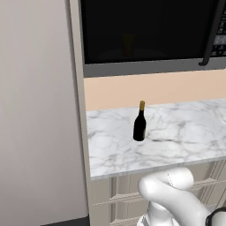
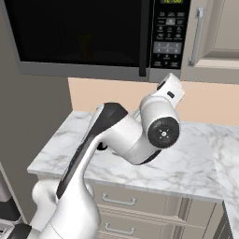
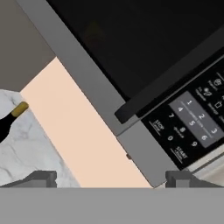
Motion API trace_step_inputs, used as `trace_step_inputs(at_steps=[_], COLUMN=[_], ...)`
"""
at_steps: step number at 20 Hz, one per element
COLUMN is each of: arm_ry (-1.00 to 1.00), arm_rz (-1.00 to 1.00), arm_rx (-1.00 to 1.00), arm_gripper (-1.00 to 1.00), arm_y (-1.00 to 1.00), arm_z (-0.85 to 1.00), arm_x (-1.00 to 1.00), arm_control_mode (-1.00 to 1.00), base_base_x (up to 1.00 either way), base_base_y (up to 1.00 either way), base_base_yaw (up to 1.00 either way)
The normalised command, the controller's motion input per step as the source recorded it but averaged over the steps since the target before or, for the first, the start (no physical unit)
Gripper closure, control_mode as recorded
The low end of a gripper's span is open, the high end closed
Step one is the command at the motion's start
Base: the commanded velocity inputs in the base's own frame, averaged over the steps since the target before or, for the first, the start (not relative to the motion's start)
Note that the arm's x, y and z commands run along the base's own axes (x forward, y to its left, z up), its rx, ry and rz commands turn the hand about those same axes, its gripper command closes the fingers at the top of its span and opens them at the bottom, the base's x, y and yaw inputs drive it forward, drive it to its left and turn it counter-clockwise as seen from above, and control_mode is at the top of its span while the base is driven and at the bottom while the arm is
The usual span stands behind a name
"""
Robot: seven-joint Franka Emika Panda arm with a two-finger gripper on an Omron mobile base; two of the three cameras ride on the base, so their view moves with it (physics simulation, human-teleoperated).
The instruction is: Place the microwavable item in the microwave. Then, close the microwave door and press the start button.
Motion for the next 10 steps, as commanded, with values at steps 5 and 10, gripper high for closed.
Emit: trace_step_inputs(at_steps=[5,10], arm_ry=[0.01,0.01], arm_rz=[0.15,0.13], arm_rx=[0.0,0.0], arm_gripper=[-1.0,-1.0], arm_y=[-0.19,-0.12], arm_z=[0.0,0.01], arm_x=[0.59,0.52], arm_control_mode=[-1.0,-1.0], base_base_x=[0.0,0.0], base_base_y=[0.0,0.0], base_base_yaw=[0.0,0.0])
